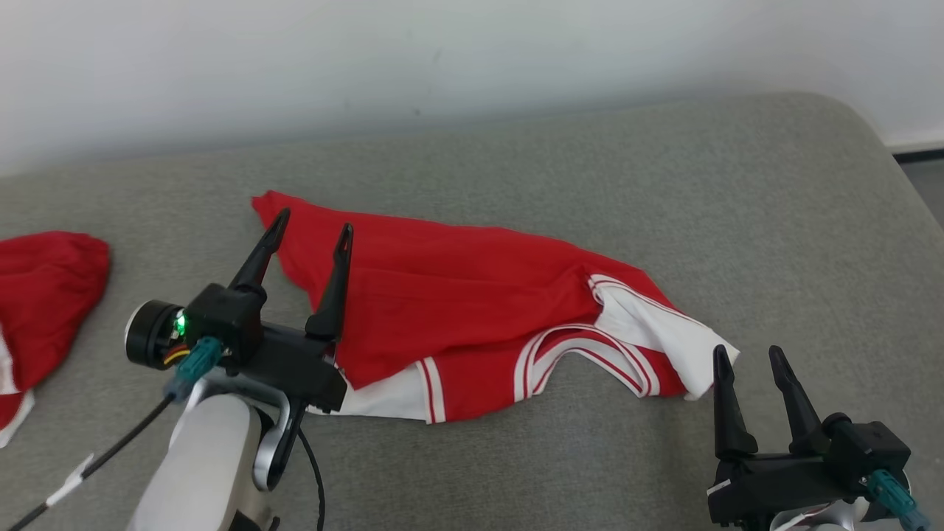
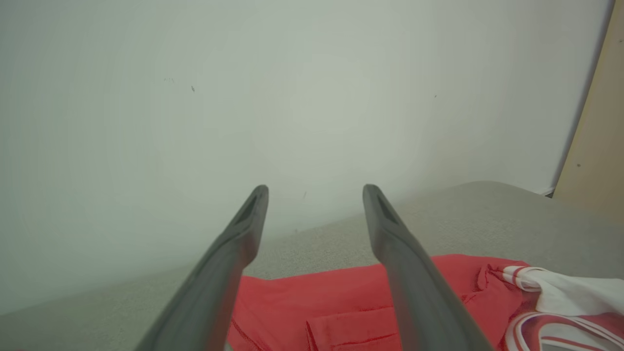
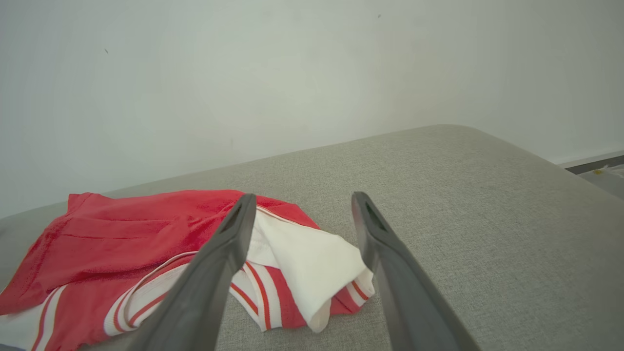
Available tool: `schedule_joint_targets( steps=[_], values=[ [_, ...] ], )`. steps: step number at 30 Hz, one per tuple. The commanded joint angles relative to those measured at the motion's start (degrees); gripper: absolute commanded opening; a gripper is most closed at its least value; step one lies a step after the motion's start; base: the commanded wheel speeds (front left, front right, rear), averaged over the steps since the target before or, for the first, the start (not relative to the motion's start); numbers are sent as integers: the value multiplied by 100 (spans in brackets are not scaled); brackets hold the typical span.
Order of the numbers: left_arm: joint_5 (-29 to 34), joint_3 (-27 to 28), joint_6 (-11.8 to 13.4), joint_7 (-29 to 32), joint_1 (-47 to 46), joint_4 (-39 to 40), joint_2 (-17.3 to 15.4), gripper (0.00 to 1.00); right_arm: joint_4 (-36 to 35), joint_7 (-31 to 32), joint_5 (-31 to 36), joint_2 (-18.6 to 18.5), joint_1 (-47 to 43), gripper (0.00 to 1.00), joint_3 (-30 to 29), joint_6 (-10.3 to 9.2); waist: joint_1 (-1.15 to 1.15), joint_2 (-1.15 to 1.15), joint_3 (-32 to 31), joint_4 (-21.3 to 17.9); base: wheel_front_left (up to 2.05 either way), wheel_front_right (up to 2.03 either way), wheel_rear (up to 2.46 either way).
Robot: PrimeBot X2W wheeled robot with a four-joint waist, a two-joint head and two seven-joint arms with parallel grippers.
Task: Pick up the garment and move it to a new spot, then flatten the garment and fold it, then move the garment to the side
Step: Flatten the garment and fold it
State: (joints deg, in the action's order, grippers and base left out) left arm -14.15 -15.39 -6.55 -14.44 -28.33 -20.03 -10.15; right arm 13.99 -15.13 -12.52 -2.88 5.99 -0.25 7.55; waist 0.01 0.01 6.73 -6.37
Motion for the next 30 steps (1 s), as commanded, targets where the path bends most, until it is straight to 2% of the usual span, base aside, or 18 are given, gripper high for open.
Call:
schedule_joint_targets(
  steps=[1,9,15,22,24,25,26,27,28,29,30],
  values=[
    [-59,-31,-18,27,-169,-183,-29,100,-16,-2,-51,1,52,100,-3,-13,-1,-1,331,-352,0,0,0],
    [-180,-334,-78,250,-649,-1236,-105,100,-56,-2,-181,0,118,100,-13,-13,-1,-1,608,-600,0,0,0],
    [-374,-547,-101,526,-802,-1906,-92,100,-90,-2,-211,0,162,100,-44,-13,-1,-1,683,-607,0,0,0],
    [-536,-689,-84,455,-929,-2379,-96,100,-73,-2,-179,0,220,100,-67,-13,-1,-1,706,-561,0,0,0],
    [-565,-735,-85,440,-964,-2485,-89,80,-66,-2,-171,0,225,100,-66,-13,-1,-1,701,-551,0,0,0],
    [-588,-751,-85,420,-978,-2526,-85,84,-60,-2,-168,0,227,100,-62,-13,-1,-1,697,-547,0,0,0],
    [-613,-771,-86,418,-979,-2589,-74,76,-58,-2,-167,0,226,100,-53,-13,-1,-1,695,-544,0,0,0],
    [-625,-798,-86,402,-988,-2639,-68,50,-59,-2,-164,0,223,100,-45,-13,-1,-1,694,-541,0,0,0],
    [-652,-824,-86,385,-1005,-2676,-60,43,-56,-2,-163,0,230,100,-37,-13,-1,-1,690,-539,0,0,0],
    [-678,-847,-86,381,-1013,-2721,-46,13,-51,-2,-158,0,237,100,-30,-13,-1,-1,684,-538,0,0,0],
    [-691,-874,-87,366,-1018,-2774,-36,0,-47,-2,-150,0,242,100,-26,-13,-1,-1,677,-536,0,0,0]
  ],
)
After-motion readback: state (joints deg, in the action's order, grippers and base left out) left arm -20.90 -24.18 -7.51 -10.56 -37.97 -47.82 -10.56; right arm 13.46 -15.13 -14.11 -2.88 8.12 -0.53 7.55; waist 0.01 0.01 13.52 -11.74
